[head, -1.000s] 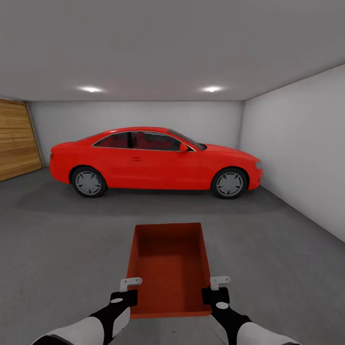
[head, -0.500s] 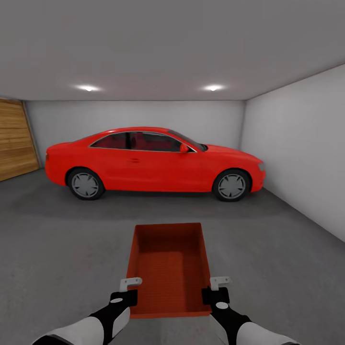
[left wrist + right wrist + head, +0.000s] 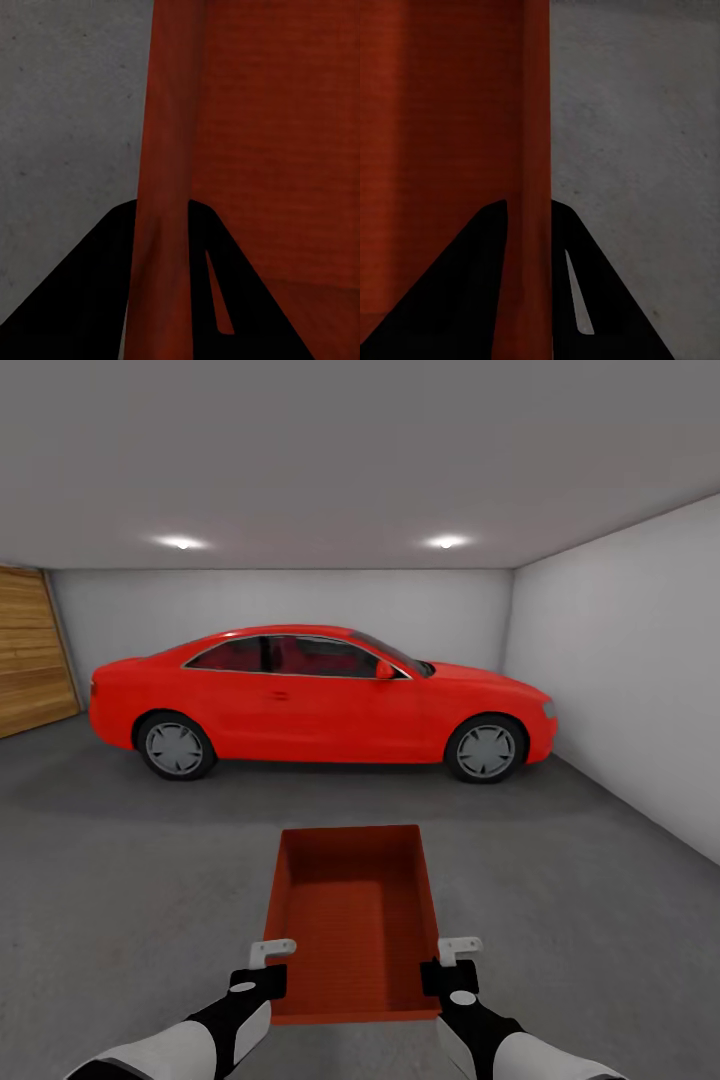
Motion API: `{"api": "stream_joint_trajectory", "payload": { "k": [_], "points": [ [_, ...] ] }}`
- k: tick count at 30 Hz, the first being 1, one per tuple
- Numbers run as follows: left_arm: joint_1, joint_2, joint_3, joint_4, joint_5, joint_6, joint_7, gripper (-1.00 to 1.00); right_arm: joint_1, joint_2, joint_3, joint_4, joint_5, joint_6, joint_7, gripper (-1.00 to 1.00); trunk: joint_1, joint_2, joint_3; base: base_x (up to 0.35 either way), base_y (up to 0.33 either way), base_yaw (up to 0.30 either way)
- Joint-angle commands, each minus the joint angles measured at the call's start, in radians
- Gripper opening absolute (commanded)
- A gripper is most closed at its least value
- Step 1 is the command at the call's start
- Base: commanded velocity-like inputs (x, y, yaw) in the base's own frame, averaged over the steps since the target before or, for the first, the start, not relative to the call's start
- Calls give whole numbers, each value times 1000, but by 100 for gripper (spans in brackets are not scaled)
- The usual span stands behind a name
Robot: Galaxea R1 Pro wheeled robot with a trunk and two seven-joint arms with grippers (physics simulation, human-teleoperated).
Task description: Move the two storage containers from the living room to the garage. In the garage, place one container on the floor and stack the other container on top of it (either order is fine).
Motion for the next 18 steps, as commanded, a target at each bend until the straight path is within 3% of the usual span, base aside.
{"api": "stream_joint_trajectory", "payload": {
  "k": [1, 7, 18],
  "points": [
    [-1, 6, 32, -1, -3, -60, 10, -100, -1, 1, -67, 2, -46, 0, 16, -100, 0, -1, -1, 2, 0, 0],
    [-1, 6, 32, -1, -3, -60, 10, -100, -1, 1, -67, 2, -47, 1, 16, -100, 0, -1, -1, 0, 0, -72],
    [-1, 6, 32, -1, -3, -60, 10, -100, -2, 1, -67, 2, -48, 3, 18, -100, 0, -1, -1, 0, 0, -263]
  ]
}}
